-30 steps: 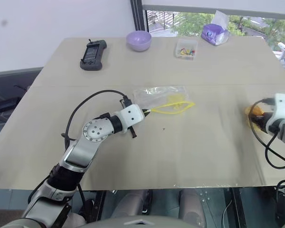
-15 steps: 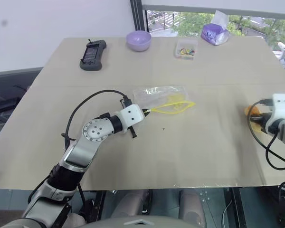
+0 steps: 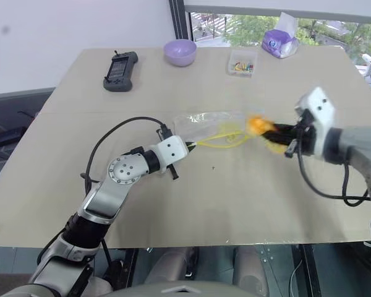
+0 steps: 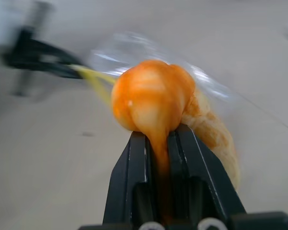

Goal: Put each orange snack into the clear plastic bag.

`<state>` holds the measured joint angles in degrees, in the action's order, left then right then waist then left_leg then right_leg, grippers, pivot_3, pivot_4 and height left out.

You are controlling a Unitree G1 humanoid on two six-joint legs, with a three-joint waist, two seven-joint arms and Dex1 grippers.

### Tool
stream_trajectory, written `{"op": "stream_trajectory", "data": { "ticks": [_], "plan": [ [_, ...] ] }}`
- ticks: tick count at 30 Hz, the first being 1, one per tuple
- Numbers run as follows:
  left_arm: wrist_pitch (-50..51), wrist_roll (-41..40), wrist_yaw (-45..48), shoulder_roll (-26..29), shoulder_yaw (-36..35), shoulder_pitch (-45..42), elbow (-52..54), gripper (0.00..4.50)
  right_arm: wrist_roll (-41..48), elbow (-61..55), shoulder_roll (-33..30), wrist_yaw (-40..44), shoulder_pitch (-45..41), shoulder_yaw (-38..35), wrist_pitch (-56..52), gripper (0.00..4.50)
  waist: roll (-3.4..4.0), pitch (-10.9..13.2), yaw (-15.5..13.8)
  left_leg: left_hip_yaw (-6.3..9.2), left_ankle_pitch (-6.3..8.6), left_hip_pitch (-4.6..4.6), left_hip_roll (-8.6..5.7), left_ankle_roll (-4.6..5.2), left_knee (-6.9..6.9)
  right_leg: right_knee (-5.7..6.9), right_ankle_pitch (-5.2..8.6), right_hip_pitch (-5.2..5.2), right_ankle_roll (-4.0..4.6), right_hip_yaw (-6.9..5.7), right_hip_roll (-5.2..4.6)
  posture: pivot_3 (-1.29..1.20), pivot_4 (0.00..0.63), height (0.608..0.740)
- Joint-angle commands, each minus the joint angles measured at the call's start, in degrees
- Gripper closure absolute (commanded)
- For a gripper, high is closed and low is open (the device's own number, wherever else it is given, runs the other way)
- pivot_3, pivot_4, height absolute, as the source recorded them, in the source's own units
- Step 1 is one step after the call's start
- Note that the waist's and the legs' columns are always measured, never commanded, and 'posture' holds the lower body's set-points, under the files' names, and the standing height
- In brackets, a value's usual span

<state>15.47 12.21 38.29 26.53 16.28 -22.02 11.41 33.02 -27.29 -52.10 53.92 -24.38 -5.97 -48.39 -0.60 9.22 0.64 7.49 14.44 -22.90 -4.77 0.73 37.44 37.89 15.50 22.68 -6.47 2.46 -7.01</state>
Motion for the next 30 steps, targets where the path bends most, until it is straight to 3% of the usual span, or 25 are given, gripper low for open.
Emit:
{"op": "stream_trajectory", "data": {
  "ticks": [1,8,18,25,30],
  "plan": [
    [-1.09,-0.08,-0.54,-0.44,0.08,-0.61,0.94,4.50,-1.90,-3.55,-0.13,1.28,-1.62,6.56,2.40,4.50,0.00,0.00,0.01,0.04,0.00,-0.01,0.00,-0.01,0.00,0.00,0.00,0.00,0.00,-0.05,0.01,0.00,0.150,0.740],
    [-1.81,-0.15,-0.28,-1.03,0.53,-0.90,0.61,4.50,-15.44,7.42,3.66,-1.98,-7.69,19.47,9.02,4.50,-0.01,0.01,0.13,0.02,-0.06,0.01,-0.04,-0.10,0.02,0.02,0.00,0.01,0.00,-0.05,0.02,0.00,0.150,0.740],
    [-3.24,-0.40,0.45,-0.99,1.04,-1.36,0.35,4.50,-22.60,14.59,9.10,-3.31,-13.57,22.90,9.82,4.50,-0.02,0.01,0.12,0.04,-0.07,-0.04,-0.04,-0.12,0.00,-0.01,0.00,0.05,0.01,-0.04,0.00,0.00,0.150,0.740],
    [-5.13,-0.87,1.20,-1.98,2.41,-2.97,-1.23,4.50,-25.56,15.77,16.67,-6.19,-16.84,24.73,9.12,4.50,-0.02,0.01,0.16,0.05,-0.07,-0.04,-0.04,-0.13,0.00,0.02,0.00,0.09,0.01,-0.04,0.02,0.00,0.150,0.740],
    [-6.64,-1.39,2.34,-2.74,3.05,-3.83,-2.28,4.50,-29.09,18.27,19.68,-7.57,-17.20,26.03,14.19,4.50,-0.02,0.01,0.17,0.06,-0.08,-0.06,-0.05,-0.13,0.00,0.01,0.00,0.09,0.01,-0.04,0.00,0.00,0.150,0.740]
  ]
}}
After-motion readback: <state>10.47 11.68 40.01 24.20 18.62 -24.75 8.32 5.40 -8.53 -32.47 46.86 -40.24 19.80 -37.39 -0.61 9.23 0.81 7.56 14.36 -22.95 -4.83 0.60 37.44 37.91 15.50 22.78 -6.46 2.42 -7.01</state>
